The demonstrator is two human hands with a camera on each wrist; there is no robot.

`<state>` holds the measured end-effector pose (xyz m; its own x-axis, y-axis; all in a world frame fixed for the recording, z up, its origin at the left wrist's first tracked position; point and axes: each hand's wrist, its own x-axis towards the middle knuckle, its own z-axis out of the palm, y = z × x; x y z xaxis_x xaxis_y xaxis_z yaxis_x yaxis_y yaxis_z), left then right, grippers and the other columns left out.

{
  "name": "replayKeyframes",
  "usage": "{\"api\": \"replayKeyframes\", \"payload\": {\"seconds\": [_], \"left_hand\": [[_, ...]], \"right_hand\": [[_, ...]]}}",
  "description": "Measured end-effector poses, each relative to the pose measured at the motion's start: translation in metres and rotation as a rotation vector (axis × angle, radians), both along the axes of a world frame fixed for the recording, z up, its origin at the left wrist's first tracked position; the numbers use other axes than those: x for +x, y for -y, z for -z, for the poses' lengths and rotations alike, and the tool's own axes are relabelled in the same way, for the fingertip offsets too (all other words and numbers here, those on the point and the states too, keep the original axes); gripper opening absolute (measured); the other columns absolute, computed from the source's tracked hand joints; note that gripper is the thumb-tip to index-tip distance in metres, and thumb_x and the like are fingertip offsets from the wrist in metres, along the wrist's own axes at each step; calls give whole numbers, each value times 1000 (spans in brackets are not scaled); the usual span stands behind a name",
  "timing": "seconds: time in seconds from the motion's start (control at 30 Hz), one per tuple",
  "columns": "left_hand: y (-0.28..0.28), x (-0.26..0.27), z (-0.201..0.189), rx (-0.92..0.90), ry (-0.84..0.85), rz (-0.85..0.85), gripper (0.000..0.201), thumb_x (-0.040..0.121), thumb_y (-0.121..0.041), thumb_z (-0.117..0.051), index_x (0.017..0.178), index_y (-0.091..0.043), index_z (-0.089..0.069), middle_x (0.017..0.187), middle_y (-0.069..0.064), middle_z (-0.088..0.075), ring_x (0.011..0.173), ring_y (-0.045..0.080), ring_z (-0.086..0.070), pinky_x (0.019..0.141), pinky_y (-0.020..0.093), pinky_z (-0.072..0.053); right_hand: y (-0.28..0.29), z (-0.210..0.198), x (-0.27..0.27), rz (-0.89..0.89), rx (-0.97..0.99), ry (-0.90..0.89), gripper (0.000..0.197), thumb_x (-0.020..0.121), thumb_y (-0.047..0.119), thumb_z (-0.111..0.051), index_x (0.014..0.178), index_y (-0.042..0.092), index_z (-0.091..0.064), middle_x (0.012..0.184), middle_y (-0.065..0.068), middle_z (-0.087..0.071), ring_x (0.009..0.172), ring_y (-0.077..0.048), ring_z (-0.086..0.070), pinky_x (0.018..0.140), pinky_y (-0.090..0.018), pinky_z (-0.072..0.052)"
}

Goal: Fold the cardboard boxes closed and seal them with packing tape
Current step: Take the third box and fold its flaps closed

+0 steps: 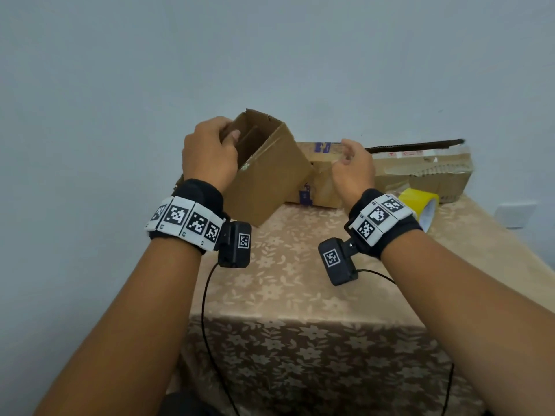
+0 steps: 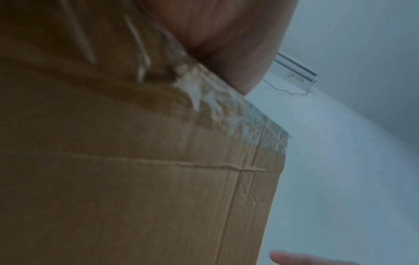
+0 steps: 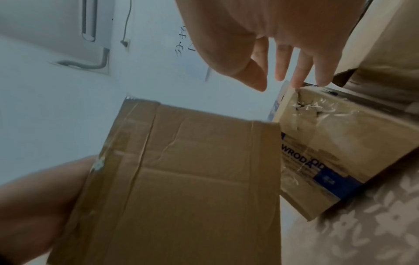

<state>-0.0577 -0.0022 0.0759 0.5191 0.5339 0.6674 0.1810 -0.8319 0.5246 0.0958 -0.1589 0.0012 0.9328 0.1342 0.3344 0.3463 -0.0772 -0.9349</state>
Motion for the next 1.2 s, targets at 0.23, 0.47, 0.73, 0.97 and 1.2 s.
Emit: {"api": "replayKeyframes", "payload": {"seconds": [0.23, 0.47, 0.73, 0.97, 1.2], "left_hand": [[13, -2, 3, -130, 26, 100, 15, 97, -27, -65, 104, -21, -78, 94, -4, -75, 93, 18, -69, 91, 41, -56], [30, -14, -8, -102, 1, 208, 15, 97, -27, -67, 98, -19, -80, 86, -2, -76, 85, 19, -71, 84, 46, -59], [38, -15, -5, -82, -196, 333, 19, 99, -24, -64, 111, -25, -79, 99, -9, -77, 94, 6, -70, 93, 30, -54], [47, -8, -7, 22, -229, 373, 29, 101, -26, -62, 128, -26, -71, 126, -10, -70, 113, 1, -59, 91, 8, -37], [43, -9, -2, 107, 19, 151, 30, 97, -35, -61, 123, -24, -72, 120, -10, -71, 108, 9, -63, 101, 30, -47]], "right_hand": [[7, -8, -32, -214, 78, -48, 54, 98, 59, -54, 139, 23, -56, 137, 4, -58, 122, -9, -55, 106, -32, -44], [29, -21, -64, -373, -27, 18, 61, 96, 75, -36, 129, 30, -59, 128, 17, -56, 122, -5, -50, 101, -28, -33], [33, -17, -74, -414, 63, 85, 88, 80, 85, -33, 143, 29, -54, 135, 16, -59, 126, -2, -54, 112, -32, -40], [41, -20, -68, -580, 110, 269, 87, 85, 78, -48, 159, 36, -32, 157, 2, -46, 144, 1, -40, 119, -22, -32], [45, -8, -51, -365, 188, 142, 33, 107, 36, -52, 139, 35, -61, 131, 23, -60, 116, 19, -52, 98, -8, -42]]}}
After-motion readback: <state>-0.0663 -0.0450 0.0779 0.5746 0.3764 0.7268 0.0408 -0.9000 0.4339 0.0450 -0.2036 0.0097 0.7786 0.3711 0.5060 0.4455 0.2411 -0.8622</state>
